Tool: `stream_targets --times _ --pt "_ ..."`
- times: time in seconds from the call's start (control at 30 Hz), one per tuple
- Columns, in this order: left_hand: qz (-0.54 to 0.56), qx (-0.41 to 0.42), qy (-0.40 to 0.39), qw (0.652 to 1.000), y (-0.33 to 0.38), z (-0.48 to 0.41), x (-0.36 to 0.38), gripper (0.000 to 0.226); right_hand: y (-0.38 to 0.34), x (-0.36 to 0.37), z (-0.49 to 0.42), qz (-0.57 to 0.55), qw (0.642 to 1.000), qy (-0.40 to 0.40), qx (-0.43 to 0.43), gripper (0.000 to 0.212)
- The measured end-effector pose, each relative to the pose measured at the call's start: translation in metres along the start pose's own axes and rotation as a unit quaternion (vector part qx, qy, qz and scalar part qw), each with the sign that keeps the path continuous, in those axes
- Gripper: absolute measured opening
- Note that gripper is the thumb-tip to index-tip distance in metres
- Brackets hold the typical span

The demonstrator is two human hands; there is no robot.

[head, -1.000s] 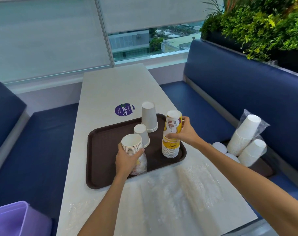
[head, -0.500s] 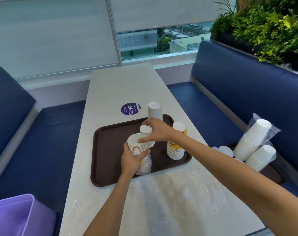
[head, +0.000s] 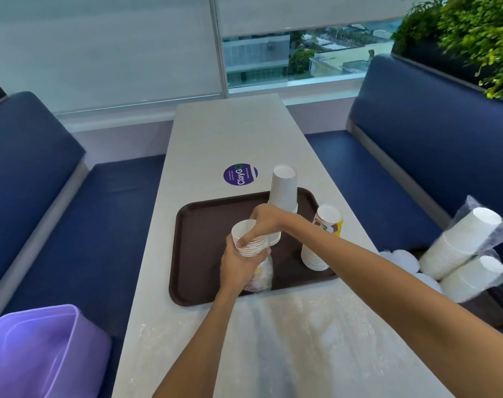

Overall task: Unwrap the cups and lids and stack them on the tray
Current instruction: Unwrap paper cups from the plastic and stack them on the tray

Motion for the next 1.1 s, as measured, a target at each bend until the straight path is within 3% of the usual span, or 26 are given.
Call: stream_targets --times 0.4,0.63,1.1 --pt "-0.001 0.011 -0.009 1.0 0.001 0.0 0.001 0.088 -0.004 -0.013 0.001 0.008 1.0 -0.005 -0.002 0.06" --pt "0.004 0.018 -0.014 1.0 0.002 0.0 0.0 0.086 -0.013 -0.046 0.018 -0.029 0.997 0.057 -0.046 0.062" --pt "0.007 0.006 0.0 1.0 0.0 0.004 -0.004 0.087 0.005 -0.037 0.051 0.129 0.987 -0.092 -0.014 0.069"
Point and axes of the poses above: each hand's wrist, its own z-axis away from the middle knuckle, its own x-axis out of the palm, y = z × x, the point moved 6 cm from there along -z, towards the middle knuckle, and after that the axes turned 13 degrees about z, right-handed, at the moved point
